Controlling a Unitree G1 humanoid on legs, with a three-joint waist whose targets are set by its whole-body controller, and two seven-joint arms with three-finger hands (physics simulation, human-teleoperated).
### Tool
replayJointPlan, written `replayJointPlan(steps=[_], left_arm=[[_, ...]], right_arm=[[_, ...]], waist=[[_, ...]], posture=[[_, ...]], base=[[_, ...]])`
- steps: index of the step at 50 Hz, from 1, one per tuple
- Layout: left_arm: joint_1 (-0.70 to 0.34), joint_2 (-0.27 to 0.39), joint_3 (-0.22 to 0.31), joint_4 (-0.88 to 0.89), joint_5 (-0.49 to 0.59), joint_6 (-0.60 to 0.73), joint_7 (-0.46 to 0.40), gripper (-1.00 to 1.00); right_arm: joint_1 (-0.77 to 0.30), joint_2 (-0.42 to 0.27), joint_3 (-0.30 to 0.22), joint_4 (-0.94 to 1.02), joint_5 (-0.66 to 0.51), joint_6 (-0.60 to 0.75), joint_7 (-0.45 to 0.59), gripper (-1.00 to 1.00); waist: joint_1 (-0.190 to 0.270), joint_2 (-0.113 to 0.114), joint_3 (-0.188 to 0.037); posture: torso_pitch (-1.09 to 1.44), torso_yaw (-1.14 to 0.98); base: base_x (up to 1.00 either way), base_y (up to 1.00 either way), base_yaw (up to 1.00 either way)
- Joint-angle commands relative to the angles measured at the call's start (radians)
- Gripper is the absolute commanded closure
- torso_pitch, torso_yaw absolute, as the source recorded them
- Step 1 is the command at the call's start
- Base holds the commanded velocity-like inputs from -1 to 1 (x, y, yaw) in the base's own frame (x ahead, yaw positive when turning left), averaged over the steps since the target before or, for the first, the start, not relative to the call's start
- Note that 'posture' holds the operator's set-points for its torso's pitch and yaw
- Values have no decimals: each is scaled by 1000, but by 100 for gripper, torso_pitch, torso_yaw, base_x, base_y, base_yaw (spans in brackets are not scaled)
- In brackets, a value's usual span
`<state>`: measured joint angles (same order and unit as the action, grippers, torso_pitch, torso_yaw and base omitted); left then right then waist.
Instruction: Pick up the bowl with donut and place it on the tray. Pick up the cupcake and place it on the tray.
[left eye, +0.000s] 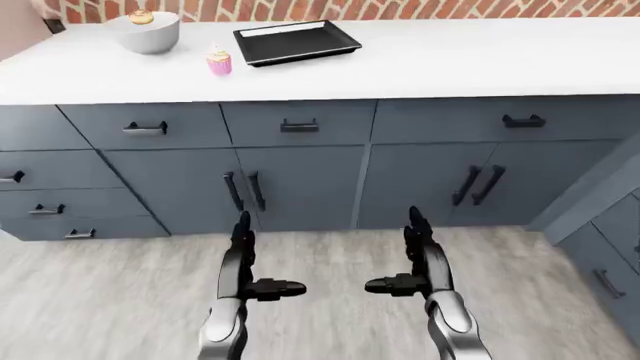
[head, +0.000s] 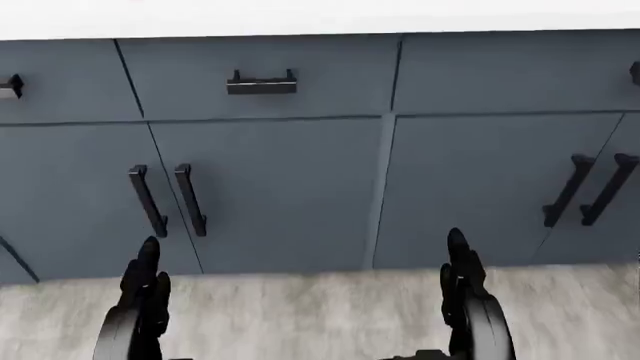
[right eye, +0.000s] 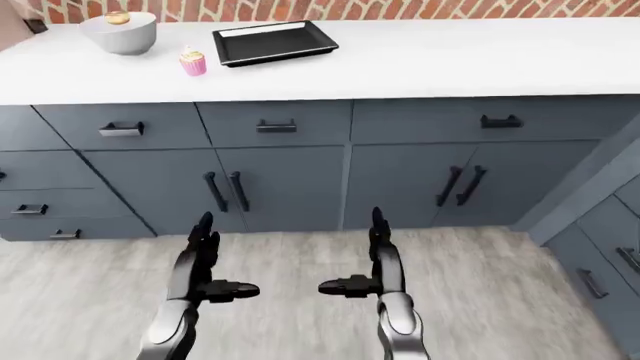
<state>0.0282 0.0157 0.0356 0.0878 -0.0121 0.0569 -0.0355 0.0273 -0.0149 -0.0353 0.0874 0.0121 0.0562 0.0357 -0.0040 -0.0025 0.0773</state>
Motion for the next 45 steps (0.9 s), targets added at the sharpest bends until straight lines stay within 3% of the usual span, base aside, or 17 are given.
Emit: replayJointPlan(steps=[1, 3, 5, 7, 8, 15, 21, 27, 31, 32, 34, 36, 38, 42, 45], left_arm=[[-19, 5, -7, -164, 5, -12, 0, -100], [-23, 5, -2, -184, 5, 10, 3, -100], [-18, 3, -4, -202, 8, 19, 3, -100], [-16, 1, -7, -209, 14, 23, 4, -100], [-13, 0, -10, -223, 14, 33, 3, -100], [-30, 5, -9, -330, 22, 138, -2, -100], [-118, 29, 21, -533, 16, 381, -13, -100], [-249, 62, 68, -789, -9, 703, -12, -100], [-318, 86, 89, -858, -31, 811, -4, -100], [-328, 93, 97, -883, -37, 840, -2, -100], [-347, 105, 123, -927, -55, 894, -1, -100], [-356, 116, 140, -953, -69, 922, 3, -100], [-361, 123, 144, -953, -76, 925, 6, -100], [-357, 126, 147, -954, -88, 925, 15, -100], [-354, 132, 163, -951, -101, 921, 15, -100]], right_arm=[[-26, -5, -2, -83, 1, -62, 1, -100], [-26, -6, -3, -88, -2, -60, -1, -100], [-29, -7, -5, -84, -4, -62, 0, -100], [-32, -7, -5, -91, -5, -56, -1, -100], [-31, -7, -4, -102, -6, -49, -2, -100], [-58, -11, -12, -174, -3, 27, -9, -100], [-116, -28, -42, -389, 22, 238, -25, -100], [-193, -39, -67, -638, 73, 478, -56, -100], [-223, -47, -46, -754, 66, 570, -78, -100], [-224, -45, -42, -768, 64, 578, -77, -100], [-230, -44, -36, -774, 55, 582, -75, -100], [-235, -40, -36, -790, 56, 596, -76, -100], [-233, -36, -35, -799, 58, 601, -76, -100], [-228, -34, -39, -819, 74, 612, -74, -100], [-238, -37, -44, -841, 85, 635, -74, -100]], waist=[[-2, -8, -1], [6, 0, -63], [4, -8, -18], [6, -9, -68], [7, -8, -74], [8, -4, -83], [9, -4, -91], [9, -4, -93], [10, -3, -87], [8, 6, -101], [3, -13, -75], [2, -49, -71], [-3, -54, -76], [-10, -25, -57], [-16, 17, -54]], posture=[[0, 0], [0, 0], [0, 0], [0, 0], [0, 0], [0, 0], [0, 0], [0, 0], [0, 0], [0, 0], [0, 0], [0, 0], [0, 0], [0, 0], [0, 0]], base=[[0, 0, 0], [0, 0, 0], [0, 0, 0], [0, 0, 0], [0, 0, 0], [0, 0, 0], [0, 0, 0], [0, 0, 0], [0, 0, 0], [0, 23, 0], [0, 34, 0], [0, 71, 0], [0, 75, 0], [0, 75, 0], [0, 75, 0]])
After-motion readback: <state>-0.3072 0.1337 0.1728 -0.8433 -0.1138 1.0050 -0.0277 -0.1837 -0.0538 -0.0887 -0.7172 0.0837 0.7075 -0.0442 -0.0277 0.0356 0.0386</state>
